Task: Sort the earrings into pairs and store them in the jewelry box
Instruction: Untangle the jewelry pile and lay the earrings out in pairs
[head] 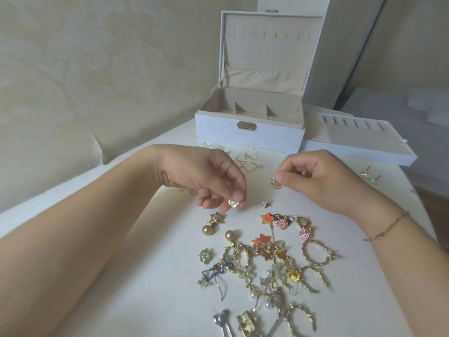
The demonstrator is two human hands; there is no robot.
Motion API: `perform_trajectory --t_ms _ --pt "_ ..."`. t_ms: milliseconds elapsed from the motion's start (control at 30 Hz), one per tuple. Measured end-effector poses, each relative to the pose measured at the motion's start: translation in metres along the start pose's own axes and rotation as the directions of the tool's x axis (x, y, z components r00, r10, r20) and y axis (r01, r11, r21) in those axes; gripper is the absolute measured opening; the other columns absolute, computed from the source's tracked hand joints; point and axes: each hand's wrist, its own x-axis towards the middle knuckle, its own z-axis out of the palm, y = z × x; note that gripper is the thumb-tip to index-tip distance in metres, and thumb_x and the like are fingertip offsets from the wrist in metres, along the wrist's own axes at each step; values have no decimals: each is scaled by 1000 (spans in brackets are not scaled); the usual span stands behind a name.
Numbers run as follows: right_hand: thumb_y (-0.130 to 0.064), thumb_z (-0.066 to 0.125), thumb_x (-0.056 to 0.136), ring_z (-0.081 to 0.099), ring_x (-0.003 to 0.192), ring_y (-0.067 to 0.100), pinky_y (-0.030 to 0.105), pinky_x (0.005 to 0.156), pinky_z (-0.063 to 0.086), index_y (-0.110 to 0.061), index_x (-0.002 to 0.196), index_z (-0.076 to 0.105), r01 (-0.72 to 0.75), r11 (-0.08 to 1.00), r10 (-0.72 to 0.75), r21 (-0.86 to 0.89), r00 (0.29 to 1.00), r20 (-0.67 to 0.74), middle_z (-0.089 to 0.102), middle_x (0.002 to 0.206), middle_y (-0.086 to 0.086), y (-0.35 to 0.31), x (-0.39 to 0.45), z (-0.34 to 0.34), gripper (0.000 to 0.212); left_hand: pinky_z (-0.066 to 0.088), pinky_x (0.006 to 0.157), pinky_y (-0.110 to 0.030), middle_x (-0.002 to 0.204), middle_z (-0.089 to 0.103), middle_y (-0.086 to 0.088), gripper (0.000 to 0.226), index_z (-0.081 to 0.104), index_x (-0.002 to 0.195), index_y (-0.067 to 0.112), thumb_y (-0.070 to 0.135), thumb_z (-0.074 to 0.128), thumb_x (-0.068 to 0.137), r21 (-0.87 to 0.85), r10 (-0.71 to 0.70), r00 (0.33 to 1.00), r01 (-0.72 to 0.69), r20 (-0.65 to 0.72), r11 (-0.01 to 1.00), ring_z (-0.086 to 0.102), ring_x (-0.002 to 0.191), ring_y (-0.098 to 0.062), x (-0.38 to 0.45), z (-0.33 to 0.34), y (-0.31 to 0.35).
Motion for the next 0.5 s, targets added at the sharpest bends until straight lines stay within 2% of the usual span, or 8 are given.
perform_trajectory --t_ms 100,200,267,333,400,500 --pt "-27 75 78 49 57 10 28 60 40 -17 67 74 -105 991 111 -77 991 76 67 66 10 8 -1 -7 15 43 46 -21 69 66 -5 12 67 91 7 15 59 87 21 -37 999 36 33 999 54 48 -12 1 1 -3" --pt "-28 79 75 46 55 8 27 57 39 -19 64 74 -162 977 179 -138 976 121 66 63 10 11 -3 -12 15 47 48 -21 72 67 -5 14 68 93 8 15 57 88 -16 -33 999 33 20 999 57 51 -12 2 0 -7" --pt "-27 80 74 41 50 4 19 52 35 -20 63 73 -161 971 183 -176 976 119 56 52 -1 12 -4 -13 15 49 49 -21 73 68 -6 14 70 91 11 16 58 87 -63 -37 999 36 -11 997 58 52 -13 3 -1 -10" --pt "-24 81 73 37 49 5 19 51 33 -21 63 72 -152 967 178 -205 977 114 46 49 -9 14 -3 -13 14 49 49 -21 72 68 -6 12 71 89 13 16 59 86 -81 -39 999 37 -20 996 59 51 -13 4 -1 -11" --pt "-22 80 73 38 52 7 22 54 35 -23 66 72 -128 975 150 -182 982 113 45 52 -9 15 -3 -15 11 49 49 -21 72 68 -7 12 71 88 13 15 60 86 -70 -28 1000 28 0 997 59 51 -13 5 -1 -11" --pt "-20 77 76 40 57 12 26 59 37 -26 73 74 -40 994 52 -97 991 120 50 60 1 14 -5 -19 8 50 50 -22 73 69 -7 12 71 88 13 14 59 87 -64 -12 1000 13 23 998 59 50 -12 5 -1 -10"
